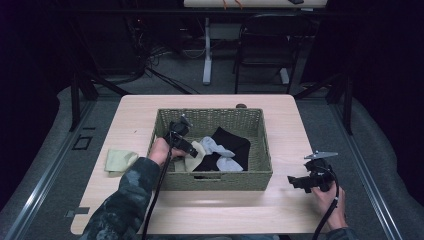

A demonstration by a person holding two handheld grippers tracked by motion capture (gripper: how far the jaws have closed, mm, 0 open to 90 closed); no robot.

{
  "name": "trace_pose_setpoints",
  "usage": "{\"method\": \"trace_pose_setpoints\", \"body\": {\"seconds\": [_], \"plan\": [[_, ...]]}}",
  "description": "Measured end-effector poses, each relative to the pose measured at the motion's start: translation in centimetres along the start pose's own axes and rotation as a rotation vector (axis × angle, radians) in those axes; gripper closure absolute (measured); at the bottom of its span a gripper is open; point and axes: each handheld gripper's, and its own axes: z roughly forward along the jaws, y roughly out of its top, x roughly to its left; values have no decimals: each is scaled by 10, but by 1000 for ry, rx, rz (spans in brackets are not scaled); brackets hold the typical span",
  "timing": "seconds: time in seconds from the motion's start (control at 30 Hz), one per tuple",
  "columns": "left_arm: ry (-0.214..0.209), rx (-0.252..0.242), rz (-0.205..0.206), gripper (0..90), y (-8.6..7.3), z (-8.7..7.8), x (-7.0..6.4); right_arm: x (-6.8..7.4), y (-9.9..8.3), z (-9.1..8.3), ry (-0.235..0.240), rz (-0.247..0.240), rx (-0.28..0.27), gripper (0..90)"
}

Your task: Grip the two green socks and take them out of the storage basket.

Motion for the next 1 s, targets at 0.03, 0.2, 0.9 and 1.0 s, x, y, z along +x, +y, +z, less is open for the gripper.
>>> {"method": "trace_pose_setpoints", "body": {"seconds": [0.03,0.2,0.9,1.0], "plan": [[4,4,-4,257,0,1,0,0,0,0,0,0,-1,14],[-2,4,18,550,0,0,-1,-1,0,0,0,1,3,16],[16,-98,134,871,1,-59,-17,-1,0,1,-2,4,4,18],[25,-105,151,872,3,-70,-20,0,0,1,-3,3,5,18]]}}
